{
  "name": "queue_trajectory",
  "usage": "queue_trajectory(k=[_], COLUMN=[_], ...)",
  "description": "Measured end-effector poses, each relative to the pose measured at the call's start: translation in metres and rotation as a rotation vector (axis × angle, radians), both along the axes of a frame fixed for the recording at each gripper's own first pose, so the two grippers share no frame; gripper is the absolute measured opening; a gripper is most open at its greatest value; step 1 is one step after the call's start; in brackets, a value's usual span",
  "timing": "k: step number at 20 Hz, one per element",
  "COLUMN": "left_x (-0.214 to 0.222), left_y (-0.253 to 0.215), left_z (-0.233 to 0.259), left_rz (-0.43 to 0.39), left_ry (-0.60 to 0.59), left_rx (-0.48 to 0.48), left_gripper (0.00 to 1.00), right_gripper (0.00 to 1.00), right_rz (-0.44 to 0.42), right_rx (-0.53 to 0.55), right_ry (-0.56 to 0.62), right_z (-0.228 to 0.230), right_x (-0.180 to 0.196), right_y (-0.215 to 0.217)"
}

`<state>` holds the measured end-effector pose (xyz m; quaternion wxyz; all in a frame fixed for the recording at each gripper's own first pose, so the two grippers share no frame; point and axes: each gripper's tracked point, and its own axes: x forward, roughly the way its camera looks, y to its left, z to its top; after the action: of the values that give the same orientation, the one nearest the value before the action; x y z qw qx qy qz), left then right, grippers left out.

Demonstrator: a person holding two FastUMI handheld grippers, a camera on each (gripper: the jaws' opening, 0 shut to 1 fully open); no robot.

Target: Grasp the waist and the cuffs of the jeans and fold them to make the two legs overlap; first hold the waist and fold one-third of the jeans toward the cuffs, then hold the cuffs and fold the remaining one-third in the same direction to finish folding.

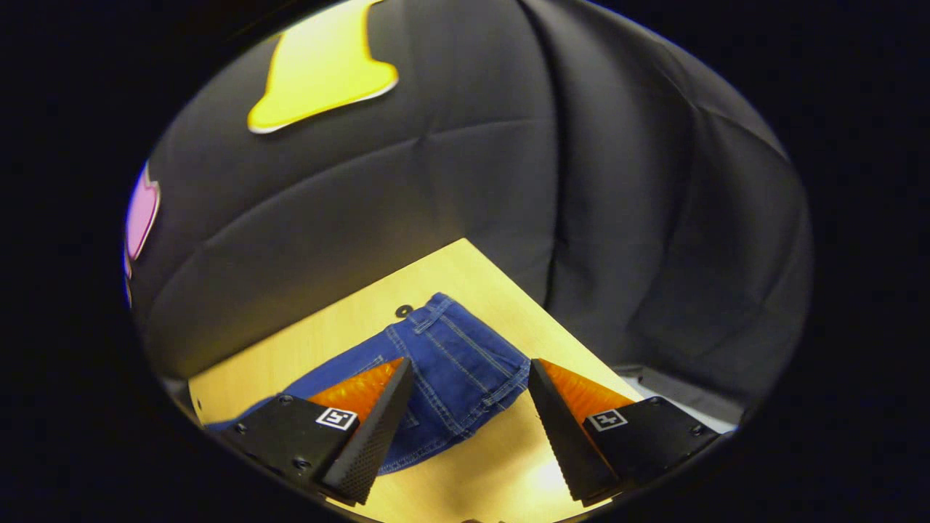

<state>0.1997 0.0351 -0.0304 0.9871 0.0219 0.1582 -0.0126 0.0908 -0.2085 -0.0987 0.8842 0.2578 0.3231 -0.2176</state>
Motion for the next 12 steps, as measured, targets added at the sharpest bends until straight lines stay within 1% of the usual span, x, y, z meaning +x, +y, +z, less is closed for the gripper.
queue_trajectory(k=[2, 4, 6, 9, 10, 11, 12], left_x=[-0.010, -0.016, -0.021, -0.019, -0.018, -0.018, -0.017], left_y=[-0.022, -0.040, -0.062, -0.082, -0.088, -0.093, -0.100], left_z=[0.001, 0.004, 0.004, 0.000, -0.003, -0.004, -0.006], left_rz=[-0.007, -0.021, -0.058, -0.078, -0.081, -0.083, -0.089], left_ry=[-0.003, -0.006, 0.003, 0.018, 0.023, 0.029, 0.035], left_rx=[-0.013, -0.011, -0.017, -0.026, -0.035, -0.046, -0.054], left_gripper=[0.98, 0.97, 0.98, 0.98, 0.97, 0.98, 0.98], right_gripper=[0.99, 0.99, 0.99, 0.99, 0.92, 0.99, 0.99], right_rz=[-0.060, -0.097, -0.110, -0.117, -0.126, -0.132, -0.144], right_rx=[0.024, 0.032, 0.046, 0.065, 0.066, 0.069, 0.047], right_ry=[0.025, 0.042, 0.043, 0.058, 0.065, 0.069, 0.049], right_z=[-0.017, -0.029, -0.038, -0.051, -0.056, -0.058, -0.058], right_x=[-0.004, -0.005, -0.002, 0.001, 0.001, 0.002, 0.008], right_y=[-0.009, -0.015, -0.016, -0.008, -0.008, -0.007, -0.010])
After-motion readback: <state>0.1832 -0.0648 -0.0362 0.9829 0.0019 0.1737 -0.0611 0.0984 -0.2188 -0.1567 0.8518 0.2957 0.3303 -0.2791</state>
